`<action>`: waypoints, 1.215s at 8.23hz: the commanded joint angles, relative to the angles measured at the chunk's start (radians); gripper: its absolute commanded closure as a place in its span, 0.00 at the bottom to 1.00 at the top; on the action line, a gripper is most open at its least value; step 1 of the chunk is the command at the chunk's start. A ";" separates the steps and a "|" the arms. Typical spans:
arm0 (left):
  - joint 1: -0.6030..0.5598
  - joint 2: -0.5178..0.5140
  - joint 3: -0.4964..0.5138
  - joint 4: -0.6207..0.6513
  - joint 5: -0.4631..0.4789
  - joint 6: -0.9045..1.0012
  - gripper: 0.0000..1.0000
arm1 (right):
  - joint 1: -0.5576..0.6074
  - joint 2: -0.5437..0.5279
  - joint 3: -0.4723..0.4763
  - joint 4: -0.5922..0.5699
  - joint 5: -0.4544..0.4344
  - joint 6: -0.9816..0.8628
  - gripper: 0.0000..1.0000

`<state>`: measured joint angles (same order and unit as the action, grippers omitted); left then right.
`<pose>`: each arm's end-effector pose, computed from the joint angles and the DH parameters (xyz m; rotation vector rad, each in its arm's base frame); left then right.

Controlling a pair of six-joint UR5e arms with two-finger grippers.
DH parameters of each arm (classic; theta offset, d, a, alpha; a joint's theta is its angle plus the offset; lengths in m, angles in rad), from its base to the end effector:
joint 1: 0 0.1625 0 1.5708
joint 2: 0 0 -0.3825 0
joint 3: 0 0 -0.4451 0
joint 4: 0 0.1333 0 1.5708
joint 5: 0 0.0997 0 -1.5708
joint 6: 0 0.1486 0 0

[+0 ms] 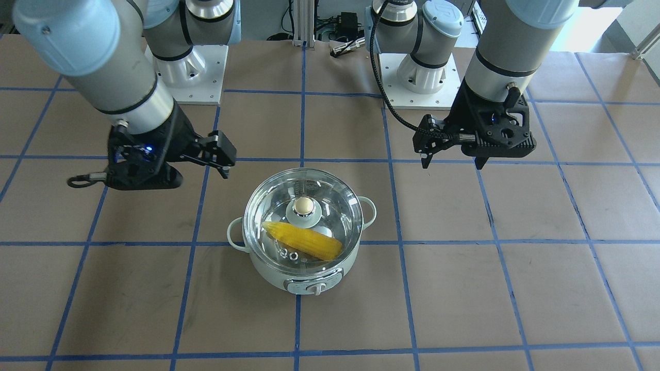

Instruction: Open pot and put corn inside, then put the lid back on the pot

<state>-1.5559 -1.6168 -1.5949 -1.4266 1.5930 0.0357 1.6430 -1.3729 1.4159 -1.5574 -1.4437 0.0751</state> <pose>-0.1215 -0.5739 0.3726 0.0311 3.1153 -0.1145 0.1958 -0.5986 0.3656 0.0098 3.0174 0.0990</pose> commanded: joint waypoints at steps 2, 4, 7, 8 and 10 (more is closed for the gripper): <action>0.002 -0.003 0.001 0.000 -0.001 -0.005 0.00 | -0.065 -0.179 0.005 0.138 -0.142 -0.055 0.00; 0.002 -0.009 -0.002 0.000 -0.002 0.003 0.00 | -0.037 -0.178 0.002 0.132 -0.133 0.023 0.00; 0.002 -0.017 0.003 0.002 0.004 -0.026 0.00 | -0.022 -0.178 0.008 0.094 -0.156 0.020 0.00; 0.002 -0.017 0.001 0.002 0.002 -0.037 0.00 | -0.022 -0.176 0.008 0.080 -0.156 0.020 0.00; 0.004 -0.020 -0.004 0.002 0.002 -0.039 0.00 | -0.022 -0.173 0.008 0.077 -0.149 0.023 0.00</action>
<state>-1.5538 -1.6352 -1.5952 -1.4251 1.5961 0.0066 1.6209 -1.5496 1.4234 -1.4741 -1.6001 0.0957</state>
